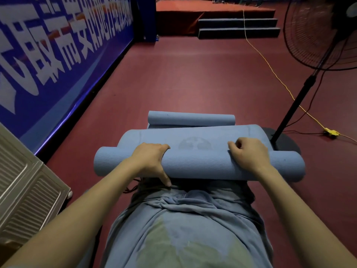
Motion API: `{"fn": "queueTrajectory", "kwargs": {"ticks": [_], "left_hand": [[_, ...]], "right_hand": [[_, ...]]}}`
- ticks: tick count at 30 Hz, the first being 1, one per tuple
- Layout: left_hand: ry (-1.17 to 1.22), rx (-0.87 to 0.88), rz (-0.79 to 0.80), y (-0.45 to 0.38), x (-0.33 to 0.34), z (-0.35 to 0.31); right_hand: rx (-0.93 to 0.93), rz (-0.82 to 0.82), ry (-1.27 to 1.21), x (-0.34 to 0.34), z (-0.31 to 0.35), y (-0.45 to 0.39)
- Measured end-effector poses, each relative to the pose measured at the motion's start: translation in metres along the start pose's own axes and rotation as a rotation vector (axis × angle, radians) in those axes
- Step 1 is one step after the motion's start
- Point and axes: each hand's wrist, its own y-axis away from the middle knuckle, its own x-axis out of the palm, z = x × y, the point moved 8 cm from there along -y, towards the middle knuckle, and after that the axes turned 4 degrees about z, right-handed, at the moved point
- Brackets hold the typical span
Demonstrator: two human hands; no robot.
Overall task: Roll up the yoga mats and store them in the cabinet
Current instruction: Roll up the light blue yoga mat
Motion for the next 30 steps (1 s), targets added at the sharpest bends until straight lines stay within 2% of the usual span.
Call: {"fn": "queueTrajectory", "kwargs": {"ticks": [2,6,10,15,19,21,25,28,30], "left_hand": [[0.000,0.008,-0.006,0.000,-0.003,-0.001],[-0.033,0.023,-0.008,-0.001,-0.004,0.000],[-0.035,0.036,0.069,0.000,-0.009,0.002],[0.076,0.033,0.212,0.014,-0.008,0.004],[0.074,0.036,0.195,0.030,-0.002,-0.002],[0.041,0.044,0.157,0.034,0.001,-0.004],[0.059,0.038,0.116,0.035,0.007,-0.001],[0.193,0.065,0.096,0.028,0.008,0.004],[0.355,0.107,0.079,0.021,0.004,0.008]], "right_hand": [[0.029,-0.042,-0.003,-0.008,-0.020,0.004],[-0.052,-0.072,0.046,-0.009,-0.021,0.024],[-0.054,0.105,-0.024,-0.007,-0.020,0.031],[-0.092,0.309,-0.018,-0.005,-0.017,0.047],[-0.161,0.383,-0.056,0.002,-0.031,0.068],[-0.220,0.349,-0.033,0.002,-0.032,0.073],[-0.294,0.143,0.114,0.003,-0.021,0.074],[-0.246,-0.028,0.102,-0.003,-0.017,0.069],[-0.167,-0.021,0.095,-0.003,-0.020,0.056]]}}
